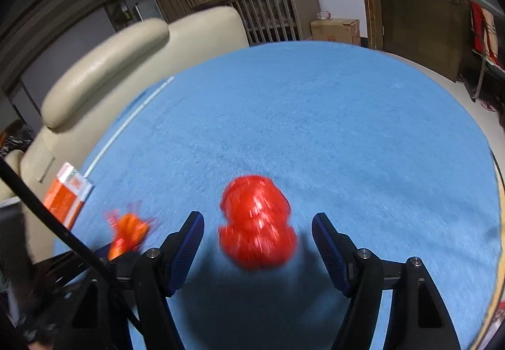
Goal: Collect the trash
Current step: 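Grasp the red plastic bag with the right gripper while the left holds the orange bag, then carry the red bag and the orange mesh bag over the red basket with both grippers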
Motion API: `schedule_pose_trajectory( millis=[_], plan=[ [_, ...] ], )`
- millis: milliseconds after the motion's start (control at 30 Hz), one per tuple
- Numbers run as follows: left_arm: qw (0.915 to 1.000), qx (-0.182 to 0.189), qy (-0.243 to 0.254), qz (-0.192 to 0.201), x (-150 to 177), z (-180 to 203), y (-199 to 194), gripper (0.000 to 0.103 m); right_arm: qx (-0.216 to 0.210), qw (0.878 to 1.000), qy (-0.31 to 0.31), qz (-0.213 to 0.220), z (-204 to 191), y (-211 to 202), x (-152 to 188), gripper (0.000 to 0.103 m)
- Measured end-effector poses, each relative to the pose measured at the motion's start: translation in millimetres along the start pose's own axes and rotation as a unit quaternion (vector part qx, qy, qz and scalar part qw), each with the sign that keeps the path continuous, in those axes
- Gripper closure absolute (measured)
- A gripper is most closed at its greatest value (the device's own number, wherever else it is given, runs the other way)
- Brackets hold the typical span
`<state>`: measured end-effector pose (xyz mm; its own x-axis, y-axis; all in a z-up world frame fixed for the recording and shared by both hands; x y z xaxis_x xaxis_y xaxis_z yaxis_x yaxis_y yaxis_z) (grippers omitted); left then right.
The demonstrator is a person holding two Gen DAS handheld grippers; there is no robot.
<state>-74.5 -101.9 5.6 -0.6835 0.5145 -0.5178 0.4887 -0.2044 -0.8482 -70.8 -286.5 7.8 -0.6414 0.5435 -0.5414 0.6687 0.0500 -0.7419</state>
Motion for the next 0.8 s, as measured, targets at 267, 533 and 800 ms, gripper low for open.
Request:
schedule_pose_trajectory(
  millis=[267, 533, 800],
  plan=[
    [0.9999, -0.008, -0.008, -0.003, 7, -8, -6, 0.071, 0.012, 0.999, -0.033, -0.042, -8, 13, 14, 0.057],
    [0.9998, -0.010, -0.002, 0.015, 18, 12, -38, 0.071, -0.007, 0.999, -0.028, -0.039, 1, -30, 53, 0.057],
    [0.9992, -0.012, 0.012, 0.037, 42, 45, -79, 0.071, -0.012, 0.999, -0.012, -0.028, 13, -73, 91, 0.057]
  ],
)
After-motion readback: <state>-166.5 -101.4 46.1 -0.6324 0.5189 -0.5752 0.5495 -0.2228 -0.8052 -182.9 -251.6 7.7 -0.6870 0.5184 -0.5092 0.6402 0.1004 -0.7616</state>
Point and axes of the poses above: each gripper's, at about its wrist camera, not at the fingertips, and y roughly the way its jaws point, z to its right, x to its underside, the point moved 3 cm from there along y, roughly the way its jaws point, and after that the axes turned 15 degrees about y, right-handed, at the moved point
